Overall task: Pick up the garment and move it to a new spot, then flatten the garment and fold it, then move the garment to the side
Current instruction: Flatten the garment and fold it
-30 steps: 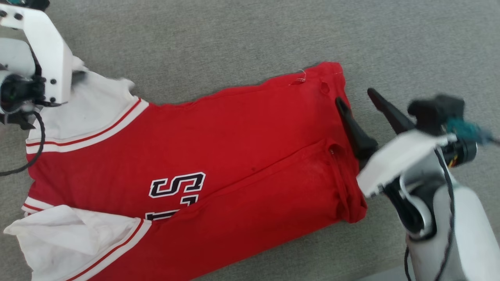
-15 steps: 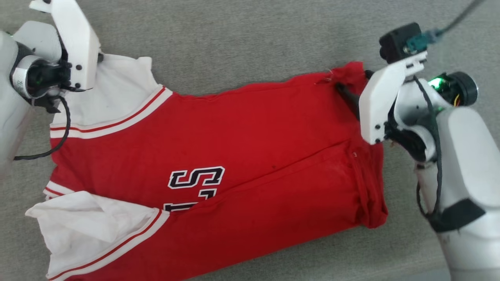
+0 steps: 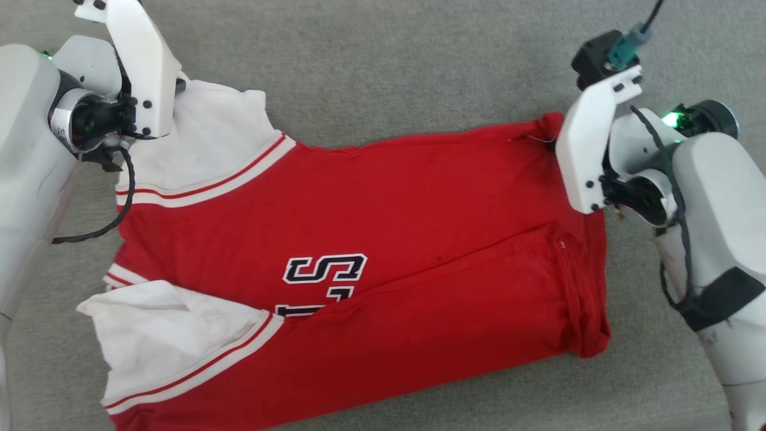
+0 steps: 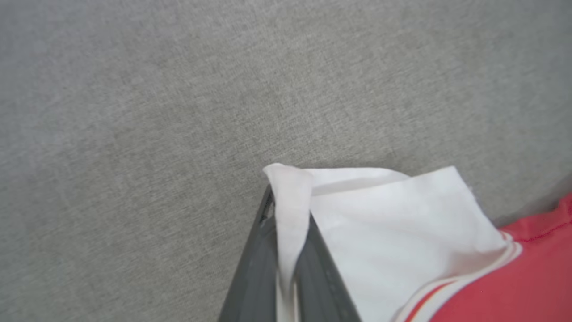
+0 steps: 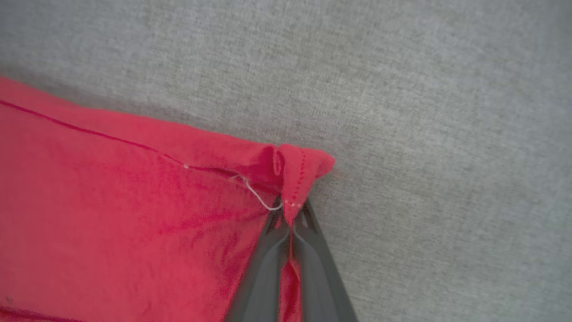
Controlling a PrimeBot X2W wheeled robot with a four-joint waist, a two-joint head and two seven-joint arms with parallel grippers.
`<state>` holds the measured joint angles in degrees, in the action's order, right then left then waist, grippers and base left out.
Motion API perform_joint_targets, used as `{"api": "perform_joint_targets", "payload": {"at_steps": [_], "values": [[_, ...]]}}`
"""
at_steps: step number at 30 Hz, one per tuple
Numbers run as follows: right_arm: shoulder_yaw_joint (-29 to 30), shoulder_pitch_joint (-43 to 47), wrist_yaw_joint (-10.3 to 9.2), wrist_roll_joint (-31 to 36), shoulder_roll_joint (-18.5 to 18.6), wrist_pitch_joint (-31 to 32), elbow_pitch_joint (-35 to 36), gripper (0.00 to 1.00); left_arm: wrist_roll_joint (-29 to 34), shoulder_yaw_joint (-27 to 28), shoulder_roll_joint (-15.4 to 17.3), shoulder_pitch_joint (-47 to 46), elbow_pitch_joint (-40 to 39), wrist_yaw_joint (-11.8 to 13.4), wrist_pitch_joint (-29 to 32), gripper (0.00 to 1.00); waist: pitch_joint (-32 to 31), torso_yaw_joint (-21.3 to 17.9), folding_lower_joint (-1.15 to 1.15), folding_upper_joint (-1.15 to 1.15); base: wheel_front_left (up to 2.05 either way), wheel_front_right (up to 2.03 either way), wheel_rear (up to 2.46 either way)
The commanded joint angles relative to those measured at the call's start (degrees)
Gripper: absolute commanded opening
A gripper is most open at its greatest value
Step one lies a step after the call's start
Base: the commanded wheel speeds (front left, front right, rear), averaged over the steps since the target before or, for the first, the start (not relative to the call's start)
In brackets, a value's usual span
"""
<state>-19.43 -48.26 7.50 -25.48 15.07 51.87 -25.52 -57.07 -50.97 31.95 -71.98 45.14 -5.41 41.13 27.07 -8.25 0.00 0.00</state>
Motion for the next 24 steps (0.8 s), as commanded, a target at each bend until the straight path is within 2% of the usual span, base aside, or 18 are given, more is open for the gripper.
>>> {"api": "perform_joint_targets", "payload": {"at_steps": [1,8,15,20,24], "values": [[-0.2,2.0,-0.02,-0.2,1.4,-0.6,-0.4,0.0,-0.6,0.4,-0.4,0.1,0.1,-0.3,-0.7,0.0,-1.6,1.2,0.0,0.0,0.0,0.0,0.0],[3.5,5.4,-0.02,-0.2,4.7,-4.8,3.4,0.0,-2.2,1.2,-0.5,1.1,-0.8,-0.1,-0.4,0.0,-6.5,4.2,0.0,0.0,0.0,0.0,0.0],[6.5,10.9,-0.02,0.6,6.6,-6.9,8.9,0.0,-3.5,1.4,0.9,3.9,-6.4,1.0,0.6,0.0,-9.9,6.5,0.0,0.0,0.0,0.0,0.0],[7.7,16.3,-0.02,1.0,7.9,-6.6,15.7,0.0,-4.6,1.5,4.3,8.2,-15.7,4.4,1.9,0.0,-11.5,7.8,0.0,0.0,0.0,0.0,0.0],[8.8,20.7,-0.02,0.8,9.0,-5.6,21.7,0.0,-5.5,1.8,8.2,13.3,-26.0,9.2,3.1,0.0,-12.2,8.6,0.0,0.0,0.0,0.0,0.0]]}}
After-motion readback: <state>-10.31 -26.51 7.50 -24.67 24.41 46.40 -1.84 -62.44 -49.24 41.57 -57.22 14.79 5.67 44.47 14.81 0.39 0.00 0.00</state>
